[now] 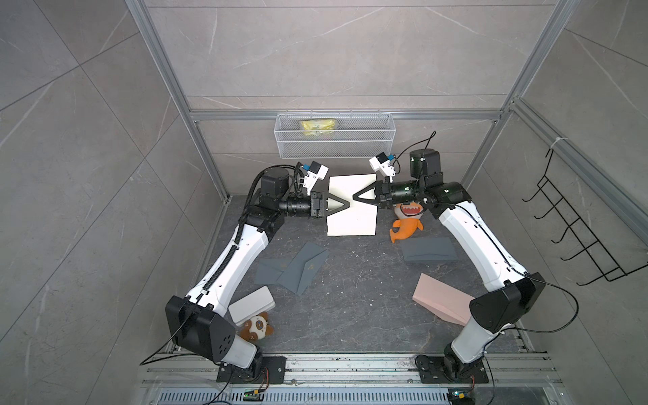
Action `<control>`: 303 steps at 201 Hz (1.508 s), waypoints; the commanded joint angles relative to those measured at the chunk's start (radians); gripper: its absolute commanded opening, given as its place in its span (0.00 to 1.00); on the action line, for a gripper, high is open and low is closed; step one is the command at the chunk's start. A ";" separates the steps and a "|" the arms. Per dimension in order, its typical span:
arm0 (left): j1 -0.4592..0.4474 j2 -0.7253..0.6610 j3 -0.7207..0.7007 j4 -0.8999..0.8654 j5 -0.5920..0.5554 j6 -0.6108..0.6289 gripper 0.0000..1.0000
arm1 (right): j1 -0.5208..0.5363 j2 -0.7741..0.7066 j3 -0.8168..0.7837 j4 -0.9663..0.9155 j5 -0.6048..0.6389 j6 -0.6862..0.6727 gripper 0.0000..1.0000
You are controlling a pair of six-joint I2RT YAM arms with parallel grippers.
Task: Take the letter paper out of the envelope
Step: Unfold the letter paper.
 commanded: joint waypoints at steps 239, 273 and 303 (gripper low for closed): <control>0.000 0.035 0.169 -0.475 -0.528 0.190 0.00 | -0.007 -0.212 -0.140 -0.127 0.765 -0.139 0.46; 0.001 0.086 0.253 -0.620 -0.732 0.222 0.00 | 0.006 -0.276 -0.199 -0.123 0.865 -0.157 0.46; 0.000 0.168 0.355 -0.760 -0.886 0.259 0.00 | 0.020 -0.301 -0.221 -0.138 0.873 -0.163 0.46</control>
